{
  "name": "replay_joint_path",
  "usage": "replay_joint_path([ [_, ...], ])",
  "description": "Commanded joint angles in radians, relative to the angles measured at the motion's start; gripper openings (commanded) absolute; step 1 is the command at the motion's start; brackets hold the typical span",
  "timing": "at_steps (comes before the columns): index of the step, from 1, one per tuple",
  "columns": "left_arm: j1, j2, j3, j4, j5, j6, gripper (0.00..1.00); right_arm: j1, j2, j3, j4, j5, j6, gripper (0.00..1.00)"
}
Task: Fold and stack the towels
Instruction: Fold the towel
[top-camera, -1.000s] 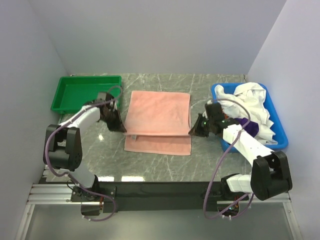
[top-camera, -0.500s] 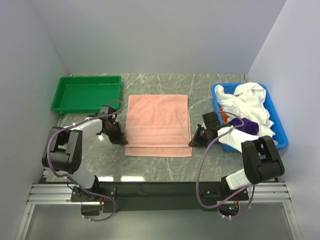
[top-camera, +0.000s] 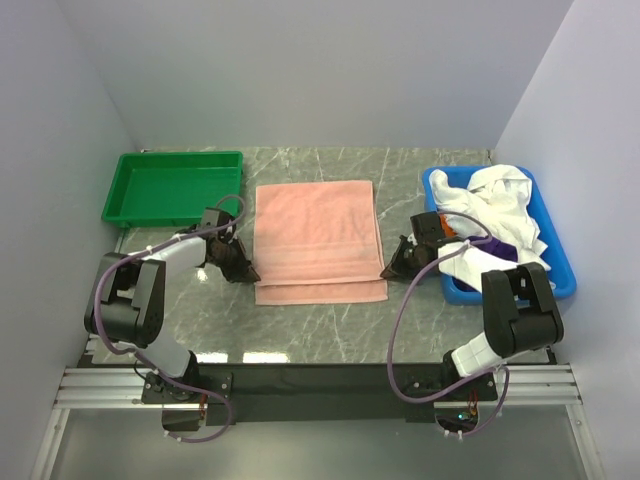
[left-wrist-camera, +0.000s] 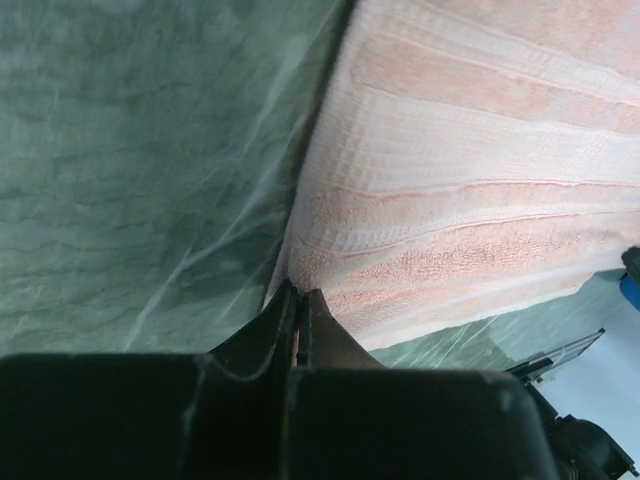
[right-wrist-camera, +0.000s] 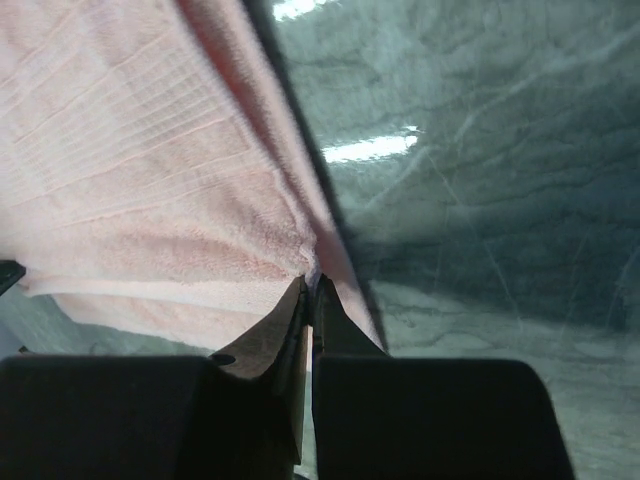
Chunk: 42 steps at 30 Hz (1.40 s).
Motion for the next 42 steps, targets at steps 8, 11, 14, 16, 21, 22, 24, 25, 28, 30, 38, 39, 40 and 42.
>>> replay_joint_path([
  [8,-0.016,-0.125,0.129,-0.171,-0.170,0.040,0.01,-0.031,-0.209,0.076,-0.181,0.139,-0.061,0.00],
  [11,-0.051,-0.181,0.146,-0.234,-0.196,0.034,0.01,-0.028,-0.289,0.059,-0.221,0.137,-0.055,0.00],
  [14,-0.086,-0.237,0.131,-0.265,-0.219,0.020,0.01,-0.020,-0.349,0.027,-0.247,0.139,-0.049,0.00],
  [16,-0.095,-0.256,0.085,-0.253,-0.230,0.008,0.01,-0.017,-0.369,-0.011,-0.248,0.137,-0.039,0.00],
  [21,-0.102,-0.273,-0.024,-0.222,-0.218,-0.006,0.01,0.001,-0.398,-0.103,-0.242,0.137,-0.007,0.00],
  [22,-0.106,-0.274,-0.038,-0.217,-0.213,-0.004,0.01,0.007,-0.404,-0.112,-0.245,0.136,0.004,0.00],
  [24,-0.118,-0.262,-0.076,-0.199,-0.210,-0.003,0.01,0.023,-0.397,-0.134,-0.247,0.139,0.005,0.00],
  [25,-0.123,-0.255,-0.090,-0.191,-0.206,-0.004,0.01,0.026,-0.380,-0.140,-0.247,0.144,0.007,0.00],
  [28,-0.128,-0.213,-0.127,-0.154,-0.210,-0.004,0.01,0.035,-0.340,-0.151,-0.239,0.154,0.014,0.00],
  [30,-0.128,-0.187,-0.142,-0.139,-0.210,-0.001,0.01,0.044,-0.326,-0.155,-0.228,0.163,0.022,0.00],
  [38,-0.129,-0.109,-0.136,-0.098,-0.225,-0.001,0.01,0.056,-0.250,-0.148,-0.185,0.183,0.016,0.00],
  [39,-0.129,-0.100,-0.131,-0.096,-0.224,-0.003,0.01,0.056,-0.240,-0.142,-0.182,0.182,0.016,0.00],
  [40,-0.129,-0.092,-0.125,-0.093,-0.224,-0.003,0.01,0.056,-0.222,-0.139,-0.173,0.183,0.017,0.00],
  [42,-0.129,-0.066,-0.108,-0.085,-0.232,-0.003,0.01,0.058,-0.204,-0.125,-0.162,0.191,0.016,0.00],
])
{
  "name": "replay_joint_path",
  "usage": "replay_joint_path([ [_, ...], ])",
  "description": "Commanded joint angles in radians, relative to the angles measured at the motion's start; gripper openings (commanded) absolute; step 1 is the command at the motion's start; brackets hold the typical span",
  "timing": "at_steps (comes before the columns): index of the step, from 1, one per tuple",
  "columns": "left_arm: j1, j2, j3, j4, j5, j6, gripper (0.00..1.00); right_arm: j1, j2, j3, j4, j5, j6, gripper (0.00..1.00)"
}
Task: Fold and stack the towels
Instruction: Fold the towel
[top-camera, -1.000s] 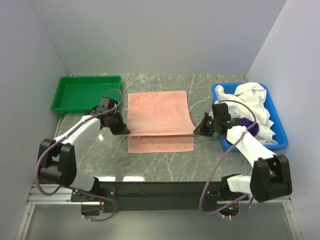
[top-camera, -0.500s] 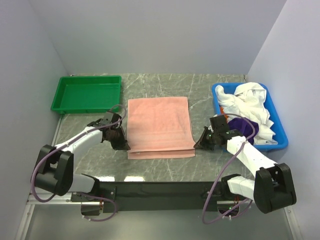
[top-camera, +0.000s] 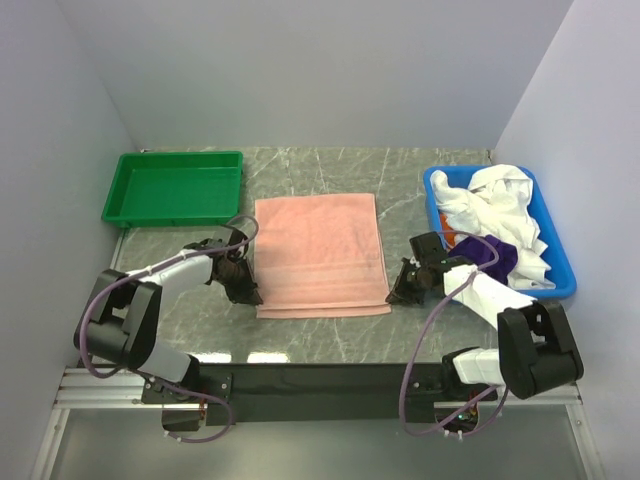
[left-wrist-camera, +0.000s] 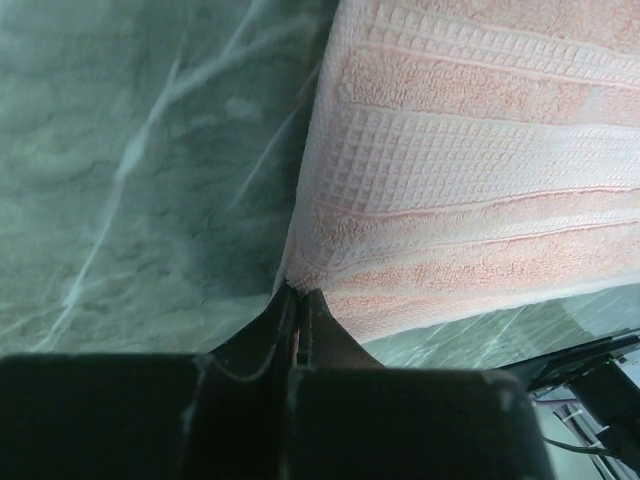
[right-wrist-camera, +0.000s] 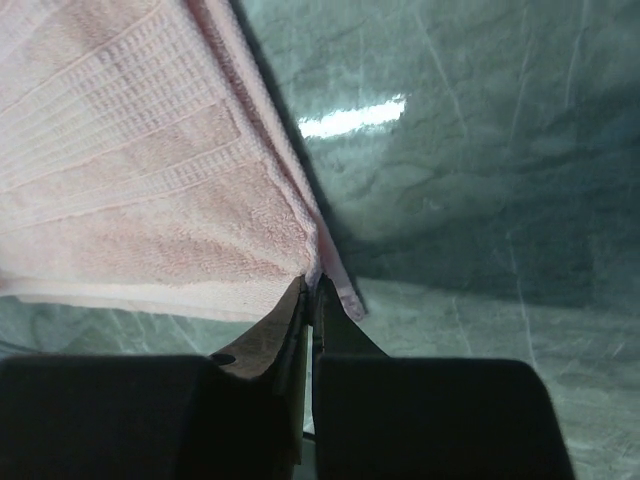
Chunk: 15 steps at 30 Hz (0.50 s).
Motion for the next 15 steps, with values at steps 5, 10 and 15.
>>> replay_joint_path([
  [5,0.013,0.134,0.067,0.008,-0.168,0.027,0.01,-0.014,0.104,0.061,0.028,0.134,-0.002,0.00],
  [10,0.034,0.223,0.145,0.004,-0.191,0.050,0.01,-0.014,0.194,0.115,0.065,0.160,0.004,0.00],
  [15,0.062,0.311,0.236,-0.003,-0.212,0.078,0.01,-0.015,0.277,0.204,0.076,0.186,-0.005,0.00],
])
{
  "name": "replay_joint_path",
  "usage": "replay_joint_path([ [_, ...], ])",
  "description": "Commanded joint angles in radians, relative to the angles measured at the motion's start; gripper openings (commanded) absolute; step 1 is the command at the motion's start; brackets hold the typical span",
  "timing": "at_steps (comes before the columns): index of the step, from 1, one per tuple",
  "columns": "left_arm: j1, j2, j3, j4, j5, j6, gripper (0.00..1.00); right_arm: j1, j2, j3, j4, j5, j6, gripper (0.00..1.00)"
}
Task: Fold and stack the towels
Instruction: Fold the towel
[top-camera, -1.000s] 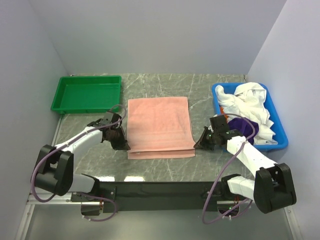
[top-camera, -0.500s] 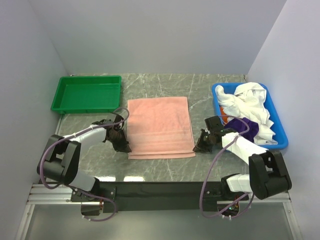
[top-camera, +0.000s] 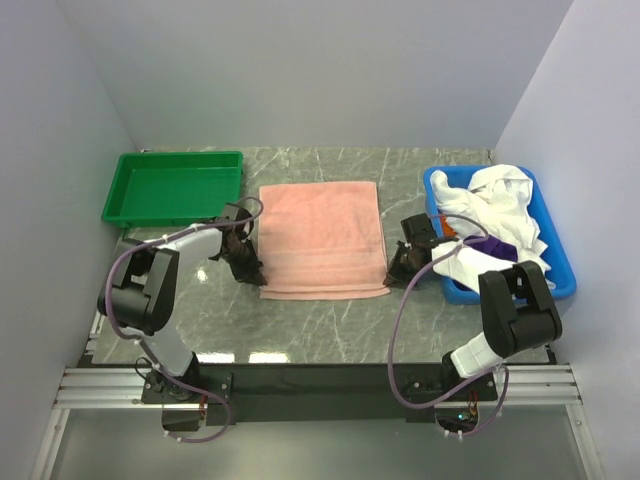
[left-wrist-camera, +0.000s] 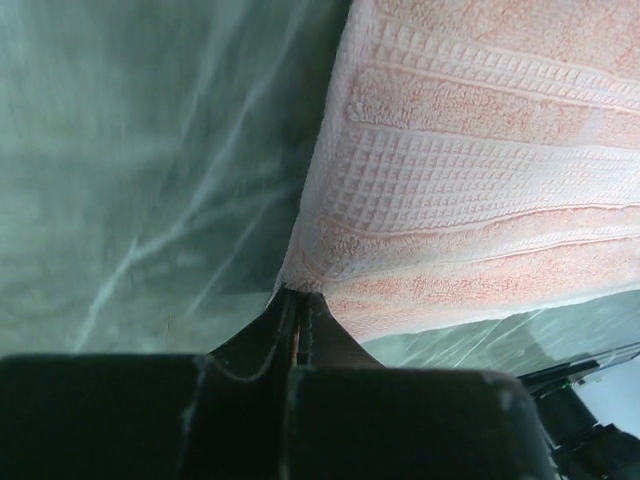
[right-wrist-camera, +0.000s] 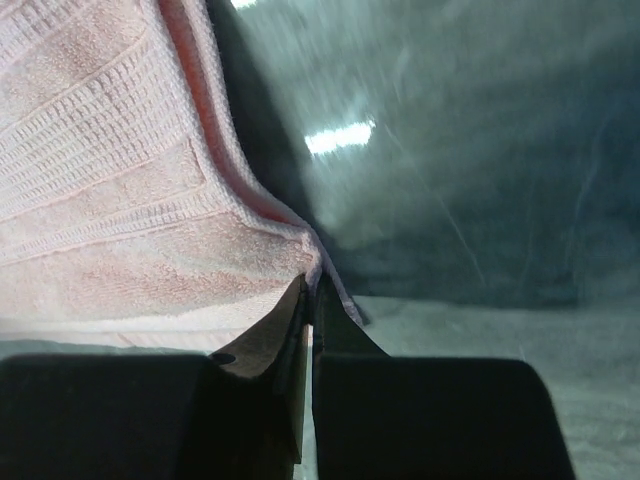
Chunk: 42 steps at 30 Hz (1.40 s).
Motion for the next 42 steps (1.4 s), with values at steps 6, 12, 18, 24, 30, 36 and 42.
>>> replay_joint_path([
  [6,0.037,0.073,0.036,0.026,-0.215,0.064,0.01,-0.016,0.061,0.076,0.025,0.112,-0.029,0.00],
  [12,0.035,-0.001,0.102,-0.052,-0.218,0.073,0.01,-0.014,-0.036,0.133,-0.050,0.127,-0.057,0.00],
  [18,0.035,-0.090,0.175,-0.150,-0.212,0.092,0.01,-0.014,-0.152,0.176,-0.145,0.157,-0.084,0.00],
  [24,0.024,-0.191,0.142,-0.190,-0.197,0.086,0.01,-0.008,-0.280,0.110,-0.197,0.153,-0.064,0.00],
  [30,-0.020,-0.190,0.007,-0.098,-0.161,0.057,0.01,-0.003,-0.289,-0.053,-0.118,0.109,-0.015,0.00],
  [36,-0.046,-0.127,-0.062,-0.037,-0.172,0.041,0.01,-0.003,-0.232,-0.119,-0.049,0.094,0.005,0.00],
  [42,-0.046,-0.096,-0.102,-0.023,-0.220,0.041,0.01,-0.002,-0.185,-0.147,-0.027,0.089,-0.002,0.00],
])
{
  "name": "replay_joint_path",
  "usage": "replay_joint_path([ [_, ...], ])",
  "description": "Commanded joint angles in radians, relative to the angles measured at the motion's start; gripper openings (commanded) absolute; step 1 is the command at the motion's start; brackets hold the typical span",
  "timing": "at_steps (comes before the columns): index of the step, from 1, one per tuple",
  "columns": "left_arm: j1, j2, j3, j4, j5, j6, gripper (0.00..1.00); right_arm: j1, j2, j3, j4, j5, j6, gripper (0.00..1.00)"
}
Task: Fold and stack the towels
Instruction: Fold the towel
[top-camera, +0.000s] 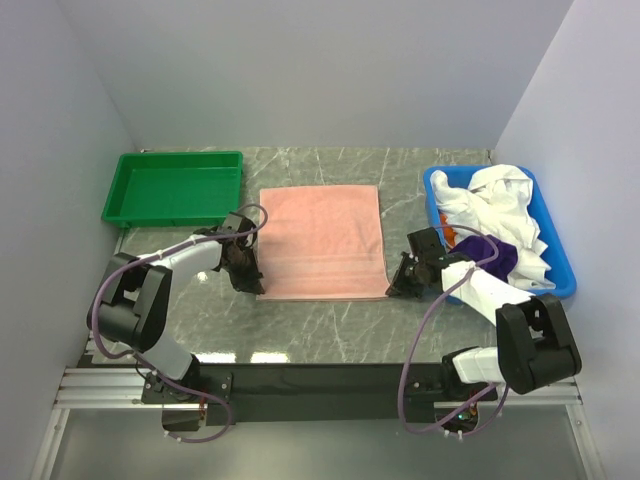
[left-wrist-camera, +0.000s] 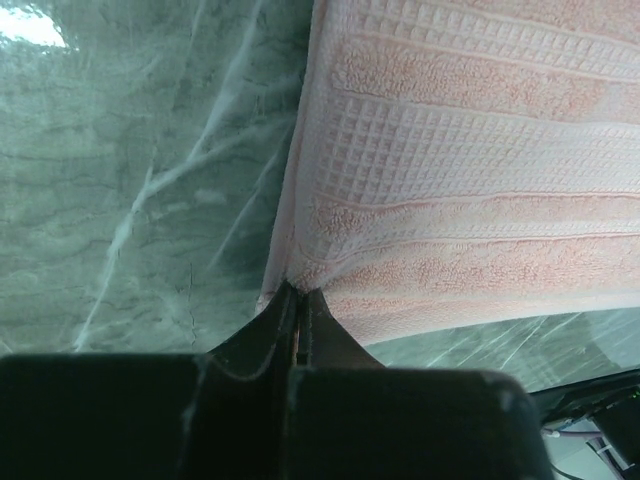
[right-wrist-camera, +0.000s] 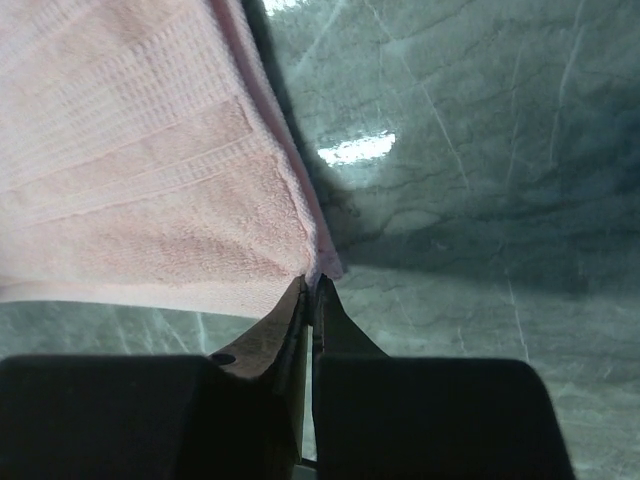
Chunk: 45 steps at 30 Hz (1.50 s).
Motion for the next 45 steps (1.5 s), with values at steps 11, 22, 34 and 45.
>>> replay_joint_path([
  [11,0.011,-0.036,0.053,-0.087,-0.173,0.017,0.01,-0.014,-0.055,0.027,-0.071,0.116,-0.018,0.00],
  [22,0.011,-0.097,0.067,-0.149,-0.225,0.018,0.01,0.014,-0.117,0.018,-0.108,0.103,0.002,0.00],
  [34,0.000,-0.002,-0.055,-0.044,-0.205,0.003,0.01,0.027,-0.002,-0.068,-0.013,0.091,0.014,0.00],
  [45,-0.007,-0.039,-0.050,-0.084,-0.223,-0.002,0.20,0.058,-0.025,-0.048,-0.071,0.096,-0.023,0.26],
])
